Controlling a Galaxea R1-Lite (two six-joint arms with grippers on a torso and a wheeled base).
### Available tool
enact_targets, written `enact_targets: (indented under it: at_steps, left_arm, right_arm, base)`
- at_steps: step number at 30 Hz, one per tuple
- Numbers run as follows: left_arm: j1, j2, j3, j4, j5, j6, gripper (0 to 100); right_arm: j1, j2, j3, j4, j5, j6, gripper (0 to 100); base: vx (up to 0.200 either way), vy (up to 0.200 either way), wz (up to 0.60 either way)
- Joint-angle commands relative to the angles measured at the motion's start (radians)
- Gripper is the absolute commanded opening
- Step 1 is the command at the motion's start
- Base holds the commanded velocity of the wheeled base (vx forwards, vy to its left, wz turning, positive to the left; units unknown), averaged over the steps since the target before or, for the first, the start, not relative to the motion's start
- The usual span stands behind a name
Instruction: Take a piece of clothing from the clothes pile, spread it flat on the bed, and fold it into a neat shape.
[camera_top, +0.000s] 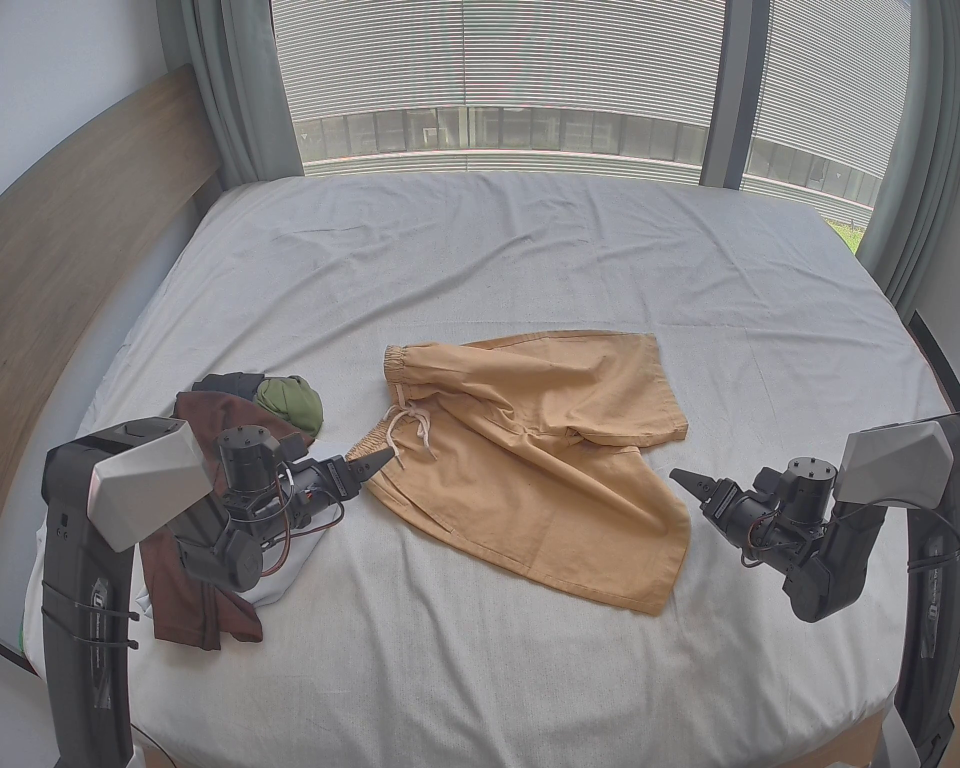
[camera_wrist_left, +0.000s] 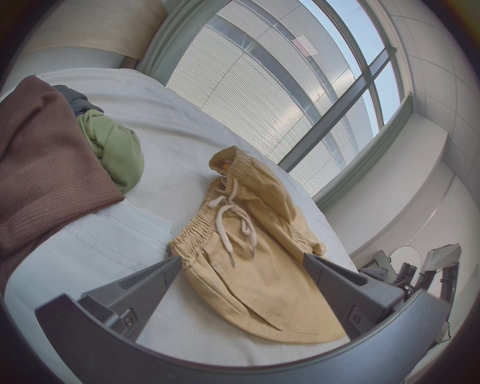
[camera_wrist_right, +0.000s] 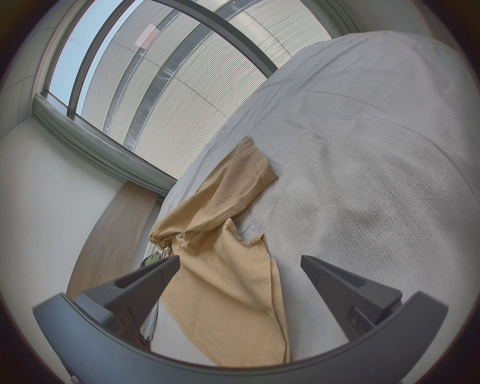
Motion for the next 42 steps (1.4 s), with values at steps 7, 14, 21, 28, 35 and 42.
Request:
enact_targets:
  at_steps: [7,14,21,28,35,42]
  left_arm:
    - [-0.01,0.035,-0.061,0.074,0.046,-0.004,100]
    - [-0.007,0.065,-0.13,0.1,0.059,-0.004,100]
    - [-0.009,0.088,-0.183,0.137,0.063,-0.004,100]
    - [-0.004,0.104,-0.229,0.158,0.065,-0.004,100]
    - [-0.001,0.11,-0.254,0.178,0.065,-0.004,0]
    - [0.008,0.099,-0.209,0.164,0.066,-0.004,0]
  right_arm:
    - [-0.002,0.005,-0.004,-0.011,0.001,0.0,100]
    - [0.002,0.007,-0.007,-0.011,0.001,0.0,100]
    - [0.001,0.007,-0.007,-0.011,0.001,0.0,100]
    - [0.004,0.009,-0.007,-0.011,0.001,0.0,100]
    - [0.005,0.016,-0.005,-0.011,0.001,0.0,100]
    - [0.007,0.019,-0.001,-0.011,0.001,0.0,100]
  base:
    - [0.0,0.0,0.0]
    - [0.0,0.0,0.0]
    - [0.0,0.0,0.0]
    - [0.0,0.0,0.0]
    - [0.0,0.0,0.0]
    - [0.0,0.0,0.0]
